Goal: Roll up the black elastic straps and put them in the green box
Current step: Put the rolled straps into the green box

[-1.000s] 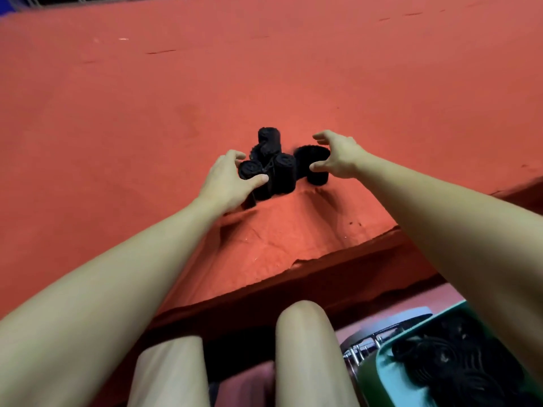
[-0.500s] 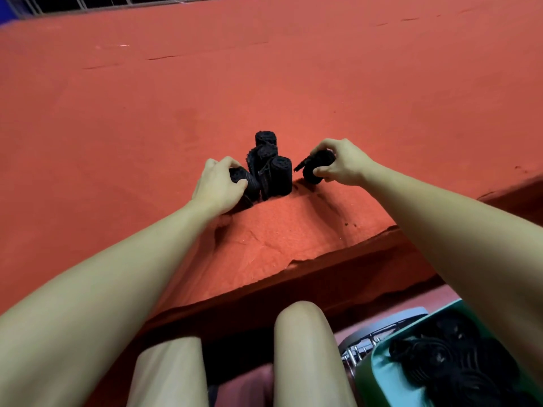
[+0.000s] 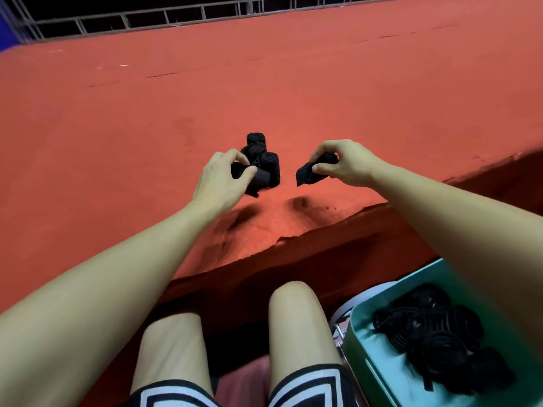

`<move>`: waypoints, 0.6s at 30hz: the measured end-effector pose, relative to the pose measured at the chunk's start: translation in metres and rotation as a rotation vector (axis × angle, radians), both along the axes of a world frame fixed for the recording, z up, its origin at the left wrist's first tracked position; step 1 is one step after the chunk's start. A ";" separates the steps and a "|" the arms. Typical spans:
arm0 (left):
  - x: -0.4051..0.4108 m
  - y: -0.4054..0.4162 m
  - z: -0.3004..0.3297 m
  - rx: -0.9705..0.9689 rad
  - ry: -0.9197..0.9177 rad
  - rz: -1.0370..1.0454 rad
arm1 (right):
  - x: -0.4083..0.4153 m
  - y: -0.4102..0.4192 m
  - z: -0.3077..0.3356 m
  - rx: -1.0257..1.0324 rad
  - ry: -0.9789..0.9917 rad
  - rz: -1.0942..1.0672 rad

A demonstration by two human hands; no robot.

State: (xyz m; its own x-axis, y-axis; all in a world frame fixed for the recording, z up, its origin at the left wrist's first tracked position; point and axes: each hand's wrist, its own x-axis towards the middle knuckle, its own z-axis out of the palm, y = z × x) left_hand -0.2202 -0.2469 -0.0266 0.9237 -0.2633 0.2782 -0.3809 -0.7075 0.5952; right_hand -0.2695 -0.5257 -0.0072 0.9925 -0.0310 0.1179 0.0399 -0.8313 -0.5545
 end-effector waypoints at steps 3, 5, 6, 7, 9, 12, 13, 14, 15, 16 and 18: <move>-0.022 -0.022 0.001 -0.034 -0.018 -0.170 | -0.030 -0.010 0.004 -0.058 0.013 -0.034; -0.038 -0.040 -0.002 -0.032 -0.016 -0.280 | -0.054 -0.021 0.005 -0.112 0.021 -0.082; -0.046 -0.050 -0.005 -0.026 -0.005 -0.326 | -0.066 -0.027 0.004 -0.134 0.028 -0.103; -0.054 -0.060 -0.010 -0.018 0.005 -0.367 | -0.079 -0.034 0.002 -0.151 0.045 -0.123; -0.070 -0.081 -0.020 0.010 0.031 -0.438 | -0.108 -0.045 -0.002 -0.190 0.110 -0.148; -0.095 -0.113 -0.036 0.063 0.106 -0.551 | -0.151 -0.065 -0.018 -0.213 0.224 -0.184; -0.104 -0.124 -0.041 0.086 0.131 -0.585 | -0.164 -0.071 -0.025 -0.223 0.261 -0.197; -0.114 -0.134 -0.045 0.110 0.147 -0.623 | -0.179 -0.077 -0.032 -0.232 0.295 -0.217; -0.121 -0.143 -0.049 0.129 0.160 -0.659 | -0.190 -0.081 -0.038 -0.233 0.317 -0.230; -0.129 -0.152 -0.052 0.143 0.172 -0.700 | -0.202 -0.086 -0.042 -0.229 0.345 -0.251; -0.144 -0.164 -0.060 0.180 0.190 -0.753 | -0.225 -0.089 -0.054 -0.246 0.381 -0.269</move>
